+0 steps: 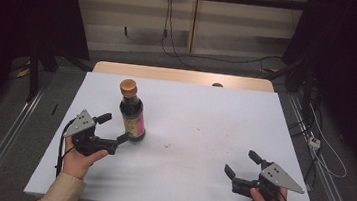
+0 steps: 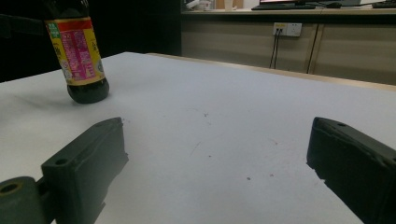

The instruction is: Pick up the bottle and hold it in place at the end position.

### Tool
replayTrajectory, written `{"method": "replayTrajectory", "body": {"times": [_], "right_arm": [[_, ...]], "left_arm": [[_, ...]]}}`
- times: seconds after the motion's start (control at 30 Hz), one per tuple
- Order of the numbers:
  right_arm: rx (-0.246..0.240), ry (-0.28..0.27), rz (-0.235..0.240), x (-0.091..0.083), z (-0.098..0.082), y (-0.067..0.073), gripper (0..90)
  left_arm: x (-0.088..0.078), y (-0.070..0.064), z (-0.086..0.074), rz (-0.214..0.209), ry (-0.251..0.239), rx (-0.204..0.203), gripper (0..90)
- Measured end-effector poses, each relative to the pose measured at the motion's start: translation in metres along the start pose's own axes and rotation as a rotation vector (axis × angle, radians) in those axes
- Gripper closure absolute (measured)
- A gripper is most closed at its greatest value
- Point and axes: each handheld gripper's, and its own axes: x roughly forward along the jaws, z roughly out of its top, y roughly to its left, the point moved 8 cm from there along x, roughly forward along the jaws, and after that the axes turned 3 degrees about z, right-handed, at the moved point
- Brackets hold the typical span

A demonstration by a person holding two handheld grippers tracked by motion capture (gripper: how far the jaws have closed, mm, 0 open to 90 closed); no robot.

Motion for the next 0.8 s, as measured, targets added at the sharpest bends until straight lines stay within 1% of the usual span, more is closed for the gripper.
{"method": "replayTrajectory", "body": {"times": [0.03,0.13,0.17,0.23,0.3,0.33,0.37,0.5,0.57,0.6,0.63,0.7,0.73,0.77,0.8], "right_arm": [[-0.001,0.0,0.0,0.0,0.0,0.0,3.8],[0.003,0.0,0.0,0.0,0.0,0.0,3.8],[0.003,0.0,0.001,0.001,0.0,0.001,3.8],[0.002,0.0,-0.001,0.001,0.0,0.001,3.9],[0.002,-0.001,0.001,0.001,0.0,0.001,3.9],[0.003,-0.001,0.001,0.001,0.0,0.001,3.9],[0.0,0.0,0.001,0.0,0.0,0.0,3.9],[0.001,-0.001,0.003,0.0,0.0,0.0,3.9],[0.0,0.0,0.004,0.0,0.0,0.0,4.0],[0.001,0.0,0.004,0.0,0.0,0.0,4.0],[0.0,-0.001,0.004,0.0,0.0,0.0,4.0],[0.0,-0.002,0.005,0.0,0.0,0.001,4.0],[0.0,-0.001,0.004,0.0,0.0,0.001,4.0],[-0.001,-0.001,0.004,0.0,0.0,0.001,4.0],[0.0,-0.001,0.004,0.0,0.0,0.001,4.0]], "left_arm": [[0.001,0.0,0.001,0.003,-0.002,-0.004,4.0],[0.004,-0.001,0.005,0.008,-0.005,0.0,4.0],[0.009,-0.001,0.007,0.018,-0.004,0.0,4.0],[0.011,-0.001,0.007,0.02,-0.002,-0.001,4.0],[0.019,0.001,0.009,0.039,0.008,0.008,4.2],[0.022,0.001,0.01,0.043,0.006,-0.006,4.2],[0.024,0.001,0.011,0.05,0.005,-0.006,4.2],[0.029,0.002,0.014,0.06,0.002,0.004,4.4],[0.03,0.001,0.015,0.06,-0.003,0.0,4.8],[0.032,0.001,0.015,0.062,-0.002,-0.009,5.1],[0.034,0.001,0.016,0.066,0.007,0.016,5.3],[0.036,0.0,0.016,0.066,0.004,0.009,5.8],[0.039,0.0,0.017,0.07,0.003,0.014,6.1],[0.041,-0.001,0.017,0.073,0.0,0.007,6.4],[0.042,-0.001,0.017,0.078,0.004,0.009,6.7]]}}
